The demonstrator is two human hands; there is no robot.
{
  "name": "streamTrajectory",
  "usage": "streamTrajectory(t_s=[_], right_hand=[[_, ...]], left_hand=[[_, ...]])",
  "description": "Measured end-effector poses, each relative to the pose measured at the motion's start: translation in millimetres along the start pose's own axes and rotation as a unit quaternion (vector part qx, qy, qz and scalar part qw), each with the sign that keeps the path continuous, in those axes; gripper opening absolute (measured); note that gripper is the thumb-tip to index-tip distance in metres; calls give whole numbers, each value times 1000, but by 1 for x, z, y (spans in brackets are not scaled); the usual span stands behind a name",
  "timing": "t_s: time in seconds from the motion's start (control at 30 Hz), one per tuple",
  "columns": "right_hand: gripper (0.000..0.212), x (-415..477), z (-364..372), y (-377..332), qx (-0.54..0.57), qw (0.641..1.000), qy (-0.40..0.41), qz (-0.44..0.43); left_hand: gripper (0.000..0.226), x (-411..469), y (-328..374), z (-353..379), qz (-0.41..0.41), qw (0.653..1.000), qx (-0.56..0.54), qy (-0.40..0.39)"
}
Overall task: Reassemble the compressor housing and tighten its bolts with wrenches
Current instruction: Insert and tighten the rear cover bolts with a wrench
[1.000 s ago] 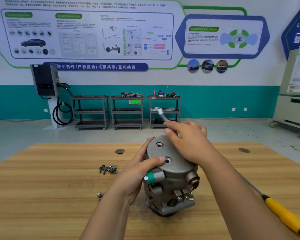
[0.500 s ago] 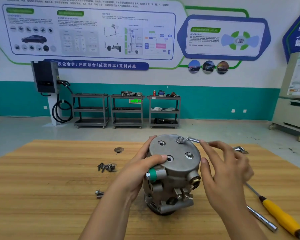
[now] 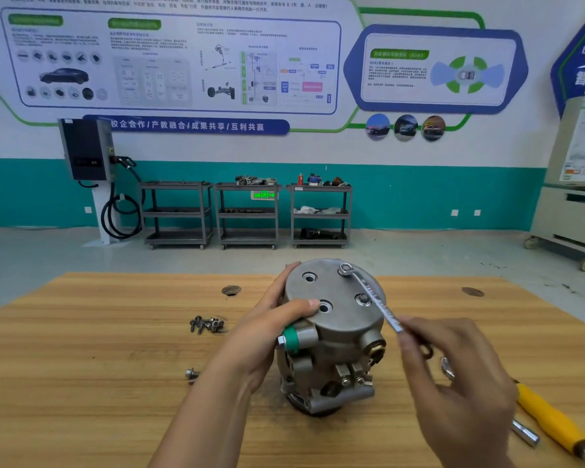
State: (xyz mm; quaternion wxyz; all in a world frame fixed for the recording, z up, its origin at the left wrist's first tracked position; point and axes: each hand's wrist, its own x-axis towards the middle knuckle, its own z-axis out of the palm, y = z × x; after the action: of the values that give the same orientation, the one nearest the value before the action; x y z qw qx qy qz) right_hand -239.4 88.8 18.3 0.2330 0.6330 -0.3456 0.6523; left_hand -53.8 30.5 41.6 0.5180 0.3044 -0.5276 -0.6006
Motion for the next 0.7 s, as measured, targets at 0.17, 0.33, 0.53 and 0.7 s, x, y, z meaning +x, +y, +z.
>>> streamTrajectory(t_s=[0.17, 0.33, 0.53, 0.7], right_hand=[[23, 18, 15, -19, 85, 971, -200, -99], [32, 52, 45, -32, 111, 916, -372, -103], [24, 83, 80, -17, 86, 911, -404, 2], [12, 95, 81, 19, 63, 893, -431, 107]], left_hand=[[70, 1, 0, 0, 6, 1000, 15, -3], [53, -2, -1, -3, 14, 998, 63, -4], [35, 1, -4, -5, 15, 1000, 18, 12], [54, 1, -2, -8, -8, 1000, 7, 14]])
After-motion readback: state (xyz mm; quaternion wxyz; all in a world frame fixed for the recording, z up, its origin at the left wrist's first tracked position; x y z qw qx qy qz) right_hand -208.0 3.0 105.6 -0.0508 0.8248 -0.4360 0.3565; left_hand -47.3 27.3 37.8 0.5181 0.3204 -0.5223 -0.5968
